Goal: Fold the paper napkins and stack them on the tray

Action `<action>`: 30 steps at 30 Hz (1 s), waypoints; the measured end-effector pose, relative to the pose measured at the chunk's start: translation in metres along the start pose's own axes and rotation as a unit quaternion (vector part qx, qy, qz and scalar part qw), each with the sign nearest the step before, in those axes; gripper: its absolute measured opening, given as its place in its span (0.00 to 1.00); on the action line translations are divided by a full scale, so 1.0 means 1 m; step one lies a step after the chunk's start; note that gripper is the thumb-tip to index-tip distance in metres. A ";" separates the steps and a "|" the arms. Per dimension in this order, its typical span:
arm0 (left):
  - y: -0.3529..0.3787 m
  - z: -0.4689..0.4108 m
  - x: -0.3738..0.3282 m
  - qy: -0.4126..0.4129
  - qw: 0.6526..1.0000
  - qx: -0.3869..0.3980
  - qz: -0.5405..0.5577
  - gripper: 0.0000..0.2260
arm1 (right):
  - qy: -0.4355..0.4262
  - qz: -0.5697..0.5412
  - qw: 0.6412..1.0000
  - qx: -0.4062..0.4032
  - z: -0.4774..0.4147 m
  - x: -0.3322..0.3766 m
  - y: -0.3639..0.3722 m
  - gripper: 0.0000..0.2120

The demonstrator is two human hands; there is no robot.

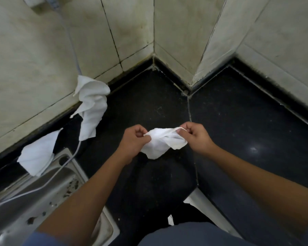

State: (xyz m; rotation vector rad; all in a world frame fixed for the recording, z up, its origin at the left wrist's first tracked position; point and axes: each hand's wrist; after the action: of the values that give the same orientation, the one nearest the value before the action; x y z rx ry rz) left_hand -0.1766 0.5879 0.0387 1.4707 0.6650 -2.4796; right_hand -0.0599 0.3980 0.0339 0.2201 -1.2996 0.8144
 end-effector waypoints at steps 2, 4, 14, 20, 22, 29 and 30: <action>-0.001 -0.004 -0.007 -0.018 0.999 0.016 0.023 0.08 | 0.021 -0.056 0.998 0.012 -0.002 0.005 -0.005 0.08; 0.002 -0.007 -0.006 -0.027 0.999 0.024 0.027 0.06 | 0.054 -0.086 0.995 0.017 -0.003 0.002 -0.010 0.08; 0.040 0.020 0.060 0.016 0.967 0.104 -0.233 0.10 | 0.204 0.404 0.889 0.073 0.014 -0.103 -0.028 0.08; 0.051 0.049 0.091 -0.016 0.935 0.206 -0.288 0.04 | 0.088 0.415 0.905 0.017 0.003 -0.086 -0.019 0.21; 0.050 0.044 0.094 -0.006 0.948 0.121 -0.295 0.04 | 0.062 0.407 0.911 0.031 -0.007 -0.078 -0.009 0.24; 0.066 0.021 0.097 -0.034 0.934 0.052 -0.353 0.10 | 0.041 0.277 0.960 -0.007 -0.019 -0.076 0.009 0.07; 0.071 0.021 0.097 -0.042 0.931 0.060 -0.358 0.12 | 0.031 0.217 0.975 -0.045 -0.019 -0.075 0.006 0.06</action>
State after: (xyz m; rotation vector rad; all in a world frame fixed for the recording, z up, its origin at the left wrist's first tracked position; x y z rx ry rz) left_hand -0.2149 0.5225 -0.0571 1.3039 1.2323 -3.1378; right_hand -0.0526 0.3823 -0.0417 -0.1684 -1.3411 1.1193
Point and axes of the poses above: each hand's wrist, its own z-axis away from the middle knuckle, its own y-axis out of the palm, x = y × z
